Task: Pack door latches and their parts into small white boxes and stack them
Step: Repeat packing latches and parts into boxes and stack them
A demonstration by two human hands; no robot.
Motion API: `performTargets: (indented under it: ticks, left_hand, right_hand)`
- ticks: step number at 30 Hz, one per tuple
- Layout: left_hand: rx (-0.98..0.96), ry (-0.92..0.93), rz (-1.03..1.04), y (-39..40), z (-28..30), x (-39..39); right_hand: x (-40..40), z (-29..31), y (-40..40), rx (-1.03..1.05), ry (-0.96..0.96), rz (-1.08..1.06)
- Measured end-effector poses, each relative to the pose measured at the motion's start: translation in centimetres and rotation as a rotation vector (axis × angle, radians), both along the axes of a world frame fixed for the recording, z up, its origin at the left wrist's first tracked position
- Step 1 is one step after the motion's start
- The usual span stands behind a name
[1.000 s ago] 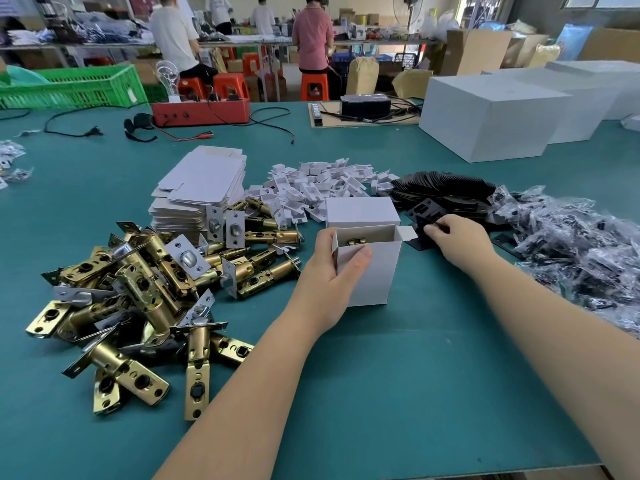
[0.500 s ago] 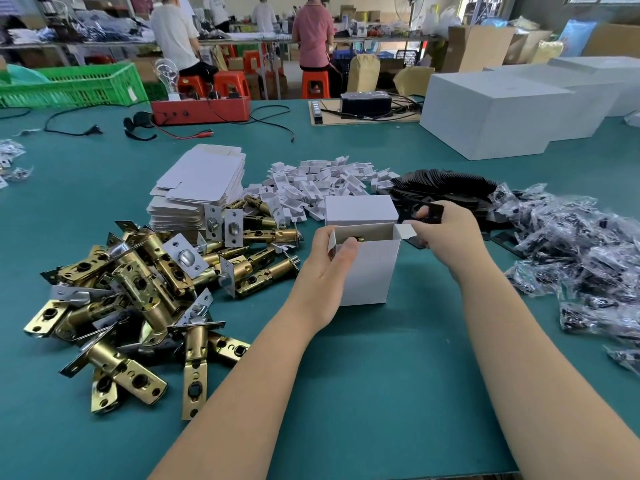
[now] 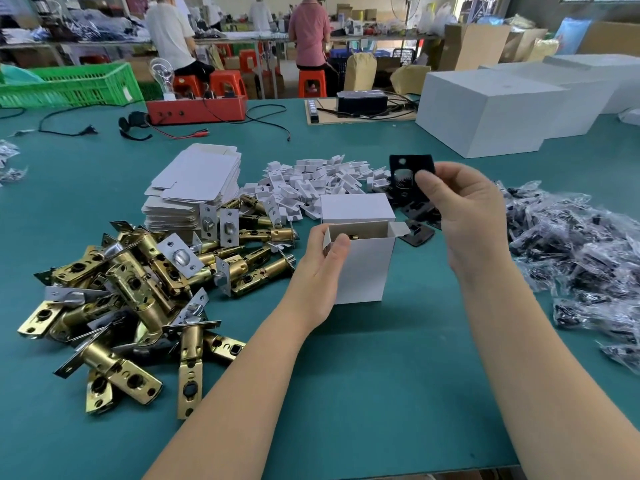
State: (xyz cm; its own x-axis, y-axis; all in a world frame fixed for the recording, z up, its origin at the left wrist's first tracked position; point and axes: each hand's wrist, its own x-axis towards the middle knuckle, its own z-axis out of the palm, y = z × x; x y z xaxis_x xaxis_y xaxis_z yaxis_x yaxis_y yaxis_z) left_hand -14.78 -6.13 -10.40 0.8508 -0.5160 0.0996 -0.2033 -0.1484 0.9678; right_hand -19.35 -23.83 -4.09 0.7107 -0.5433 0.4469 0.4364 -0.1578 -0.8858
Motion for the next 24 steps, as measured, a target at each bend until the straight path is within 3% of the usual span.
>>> performTargets:
  ticks: [4, 8, 10, 18, 21, 24]
  left_hand:
    - [-0.037, 0.027, -0.006, 0.0, 0.2, -0.1]
    - [-0.039, 0.005, -0.02, 0.3, 0.2, -0.3]
    - [-0.033, -0.004, -0.017, 0.3, 0.1, -0.3]
    - [0.074, 0.05, 0.041, 0.0, -0.7, -0.3]
    - [0.019, 0.073, 0.039, 0.0, -0.7, -0.5]
    - [0.014, 0.058, 0.035, 0.1, -0.5, -0.6]
  right_hand:
    - [-0.4, 1.9, 1.6, -0.285, 0.073, 0.189]
    - [-0.5, 2.1, 2.8, -0.783, 0.32, 0.178]
    - [-0.9, 2.0, 3.1, -0.934, 0.394, 0.222]
    - [-1.5, 1.1, 4.3, -1.096, 0.352, 0.129]
    - [-2.5, 0.0, 3.6, -0.978, 0.194, -0.021]
    - [-3.4, -1.7, 0.8, -0.844, 0.34, -0.215]
